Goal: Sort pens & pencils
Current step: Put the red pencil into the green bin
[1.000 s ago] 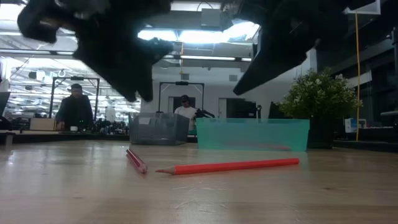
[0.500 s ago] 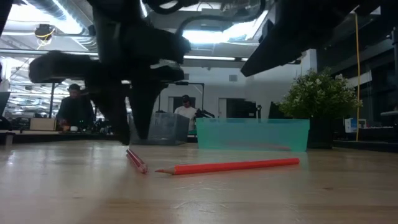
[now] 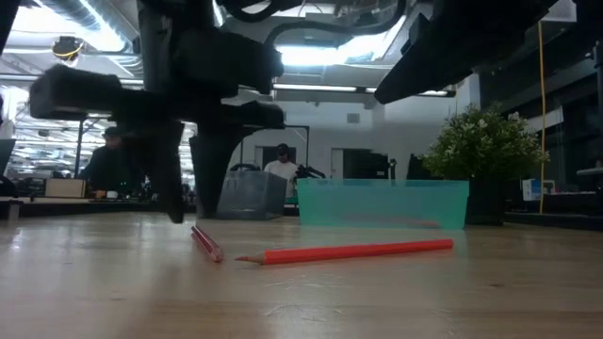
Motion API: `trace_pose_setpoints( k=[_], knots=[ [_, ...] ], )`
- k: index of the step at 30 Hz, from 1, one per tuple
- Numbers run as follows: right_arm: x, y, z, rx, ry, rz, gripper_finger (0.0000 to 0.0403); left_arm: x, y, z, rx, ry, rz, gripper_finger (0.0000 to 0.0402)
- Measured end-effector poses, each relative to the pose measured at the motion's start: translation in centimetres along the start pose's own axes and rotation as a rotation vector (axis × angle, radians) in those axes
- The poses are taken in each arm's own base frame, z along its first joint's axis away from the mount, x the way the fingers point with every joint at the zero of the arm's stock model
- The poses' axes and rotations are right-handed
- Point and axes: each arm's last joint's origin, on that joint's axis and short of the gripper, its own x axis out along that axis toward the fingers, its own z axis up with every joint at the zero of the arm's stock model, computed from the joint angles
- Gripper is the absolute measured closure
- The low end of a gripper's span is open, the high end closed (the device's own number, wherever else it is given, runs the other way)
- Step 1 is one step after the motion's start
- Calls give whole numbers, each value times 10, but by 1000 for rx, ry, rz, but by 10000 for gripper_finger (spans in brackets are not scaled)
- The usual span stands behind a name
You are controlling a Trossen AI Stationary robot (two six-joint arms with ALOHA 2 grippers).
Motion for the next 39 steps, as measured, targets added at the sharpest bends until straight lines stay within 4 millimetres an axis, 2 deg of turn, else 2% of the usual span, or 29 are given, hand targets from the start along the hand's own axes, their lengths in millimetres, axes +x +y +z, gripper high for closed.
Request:
trace_pose_setpoints(
  k=[9, 18, 30, 39],
  knots=[
    [0, 0, 0, -3, 1, 0, 331, 9, 4, 0, 67, 13, -6, 277],
    [0, 0, 1, -1, -8, 3, 331, 28, 9, -4, 110, -7, -28, 277],
    [0, 1, 1, 1, -13, 5, 331, 36, 21, -12, 18, -55, -157, 277],
    [0, 1, 1, 0, -12, 4, 331, 37, 27, -14, -57, -66, -190, 277]
  ],
)
